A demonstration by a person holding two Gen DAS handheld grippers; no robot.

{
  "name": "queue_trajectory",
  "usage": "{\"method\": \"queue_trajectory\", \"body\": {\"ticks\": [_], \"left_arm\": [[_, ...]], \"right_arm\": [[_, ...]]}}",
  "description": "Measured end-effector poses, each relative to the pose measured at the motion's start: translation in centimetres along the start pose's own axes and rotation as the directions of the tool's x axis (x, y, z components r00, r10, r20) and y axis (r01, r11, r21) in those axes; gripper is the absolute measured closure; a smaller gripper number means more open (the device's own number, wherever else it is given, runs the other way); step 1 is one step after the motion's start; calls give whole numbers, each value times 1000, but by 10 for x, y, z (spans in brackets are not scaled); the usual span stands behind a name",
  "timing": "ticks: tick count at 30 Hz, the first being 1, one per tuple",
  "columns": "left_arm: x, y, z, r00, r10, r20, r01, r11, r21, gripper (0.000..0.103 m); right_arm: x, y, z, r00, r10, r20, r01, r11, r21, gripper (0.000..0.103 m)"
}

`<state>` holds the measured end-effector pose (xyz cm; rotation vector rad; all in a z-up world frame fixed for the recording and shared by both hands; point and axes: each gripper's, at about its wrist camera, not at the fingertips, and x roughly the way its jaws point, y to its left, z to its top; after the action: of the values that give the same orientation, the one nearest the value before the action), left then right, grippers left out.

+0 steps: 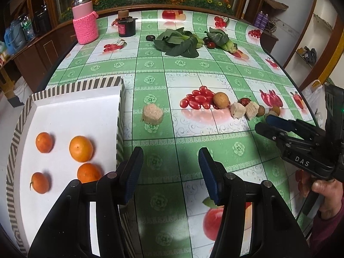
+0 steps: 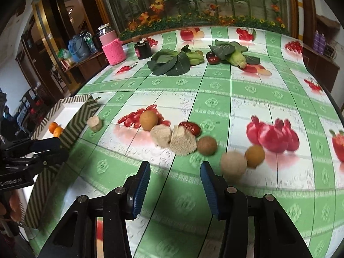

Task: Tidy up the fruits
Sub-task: 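Grasp a beige tofu cube with the right gripper, then grasp a round brown cake with the left gripper while the right gripper holds the cube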

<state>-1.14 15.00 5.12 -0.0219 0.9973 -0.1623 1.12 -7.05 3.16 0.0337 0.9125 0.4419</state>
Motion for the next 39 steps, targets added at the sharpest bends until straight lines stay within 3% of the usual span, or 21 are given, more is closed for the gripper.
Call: {"method": "queue_trajectory", "body": {"ticks": [7,13,15,26,34,36,39], "left_arm": [[8,1,7,1000,2,-12,-2,1000,8,50],[17,4,11,1000,5,-28,-5,1000,5,50],[21,5,12,999,6,-35,-6,1000,3,50],[39,13,25,997,-32,-75,31,999,-10,50],[56,12,40,995,-21,-94,24,999,28,50],[61,13,43,995,-29,-96,32,999,34,53],[65,14,45,996,-25,-91,29,998,49,72]], "right_arm": [[14,9,17,999,-50,-11,48,987,-151,60],[36,14,20,992,-109,-57,87,949,-302,72],[36,7,22,996,-73,-55,55,959,-279,80],[1,8,9,996,89,11,-87,988,-126,80],[4,23,0,991,133,10,-131,986,-107,80],[5,24,0,990,140,6,-138,985,-105,80],[4,24,0,989,150,13,-148,984,-96,80]]}}
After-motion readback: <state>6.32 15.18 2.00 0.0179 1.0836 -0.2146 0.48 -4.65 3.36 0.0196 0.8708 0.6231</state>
